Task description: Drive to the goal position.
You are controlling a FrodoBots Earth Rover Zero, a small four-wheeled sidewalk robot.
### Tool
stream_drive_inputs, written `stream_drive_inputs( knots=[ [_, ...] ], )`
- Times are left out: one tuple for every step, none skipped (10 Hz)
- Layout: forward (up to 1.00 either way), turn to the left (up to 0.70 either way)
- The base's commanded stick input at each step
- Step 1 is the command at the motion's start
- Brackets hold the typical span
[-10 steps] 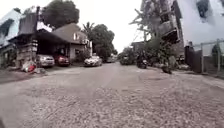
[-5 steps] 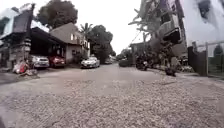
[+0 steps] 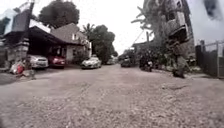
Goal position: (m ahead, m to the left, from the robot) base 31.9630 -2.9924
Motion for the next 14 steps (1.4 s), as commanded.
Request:
stream_drive_inputs(
  knots=[
    [1.0,0.0],
    [1.0,0.0],
    [1.0,0.0],
    [1.0,0.0],
    [1.0,0.0],
    [1.0,0.0],
    [1.0,0.0],
    [1.0,-0.05],
    [1.0,-0.26],
    [1.0,-0.07],
    [1.0,0.0],
    [1.0,0.0],
    [1.0,0.0],
    [1.0,0.0]
  ],
)
